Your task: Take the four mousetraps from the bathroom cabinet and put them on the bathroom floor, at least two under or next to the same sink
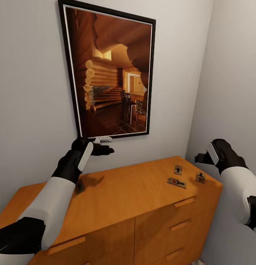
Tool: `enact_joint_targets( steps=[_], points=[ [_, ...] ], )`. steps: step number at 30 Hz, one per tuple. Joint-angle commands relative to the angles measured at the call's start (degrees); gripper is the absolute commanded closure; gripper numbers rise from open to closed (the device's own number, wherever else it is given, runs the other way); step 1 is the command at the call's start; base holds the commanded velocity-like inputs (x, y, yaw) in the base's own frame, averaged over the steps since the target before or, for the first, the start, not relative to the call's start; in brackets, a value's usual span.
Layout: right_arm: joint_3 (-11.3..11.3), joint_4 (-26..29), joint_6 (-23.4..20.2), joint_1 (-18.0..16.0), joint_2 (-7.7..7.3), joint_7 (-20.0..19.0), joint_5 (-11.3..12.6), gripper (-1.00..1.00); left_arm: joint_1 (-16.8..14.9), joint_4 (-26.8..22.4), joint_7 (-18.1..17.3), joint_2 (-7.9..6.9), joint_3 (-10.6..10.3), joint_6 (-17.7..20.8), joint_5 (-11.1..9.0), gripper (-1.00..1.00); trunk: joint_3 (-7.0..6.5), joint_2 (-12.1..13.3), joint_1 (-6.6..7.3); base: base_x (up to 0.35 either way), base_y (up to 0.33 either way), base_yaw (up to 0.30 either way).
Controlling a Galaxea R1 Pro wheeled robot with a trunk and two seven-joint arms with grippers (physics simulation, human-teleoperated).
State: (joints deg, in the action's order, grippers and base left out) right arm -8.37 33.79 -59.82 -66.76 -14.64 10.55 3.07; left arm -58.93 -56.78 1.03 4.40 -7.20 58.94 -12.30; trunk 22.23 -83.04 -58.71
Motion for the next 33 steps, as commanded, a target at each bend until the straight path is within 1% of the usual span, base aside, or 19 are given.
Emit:
enact_joint_targets(
  steps=[1,7,16,20,24,30,32,33],
  points=[
    [-0.10,0.05,-0.18,-0.04,0.05,0.34,0.35,-1.00,-0.05,-0.01,0.11,0.00,-0.03,0.21,-0.18,-1.00,0.07,-0.04,-0.01,0.164,0.000,0.000],
    [-0.10,0.05,-0.18,-0.04,0.25,0.34,0.37,-1.00,-0.05,0.19,0.11,0.00,-0.04,0.21,-0.18,-1.00,0.07,-0.04,-0.01,0.111,0.000,0.000],
    [-0.13,-0.06,-0.18,-0.04,0.38,0.34,0.36,-1.00,-0.05,0.33,0.06,0.02,-0.08,0.28,-0.22,-1.00,0.07,-0.04,-0.01,0.026,0.000,0.000],
    [-0.14,-0.65,-0.18,-0.04,0.39,0.34,0.36,-1.00,-0.05,0.77,0.00,0.34,-0.09,0.33,-0.24,-1.00,0.07,-0.04,-0.01,0.006,0.000,0.000],
    [-0.12,-2.18,0.76,-0.04,0.37,0.34,0.36,-1.00,-0.05,1.92,-0.06,1.59,-0.09,0.37,-0.17,-1.00,0.07,-0.04,-0.01,0.003,0.000,0.000],
    [-0.08,-5.22,3.45,-0.04,0.15,0.31,0.36,-1.00,-0.05,3.79,-0.21,3.81,-0.11,0.34,0.00,-1.00,0.07,-0.04,-0.01,0.001,0.000,0.000],
    [-0.08,-6.19,4.24,-0.04,0.02,0.29,0.36,-1.00,-0.05,4.14,-0.25,4.35,-0.15,0.33,0.03,-1.00,0.07,-0.04,-0.01,0.000,0.000,0.000],
    [-0.08,-6.19,4.24,-0.04,0.02,0.29,0.36,-1.00,-0.05,4.14,-0.25,4.35,-0.15,0.33,0.03,-1.00,0.07,-0.04,-0.01,0.000,0.000,0.000]
  ],
)
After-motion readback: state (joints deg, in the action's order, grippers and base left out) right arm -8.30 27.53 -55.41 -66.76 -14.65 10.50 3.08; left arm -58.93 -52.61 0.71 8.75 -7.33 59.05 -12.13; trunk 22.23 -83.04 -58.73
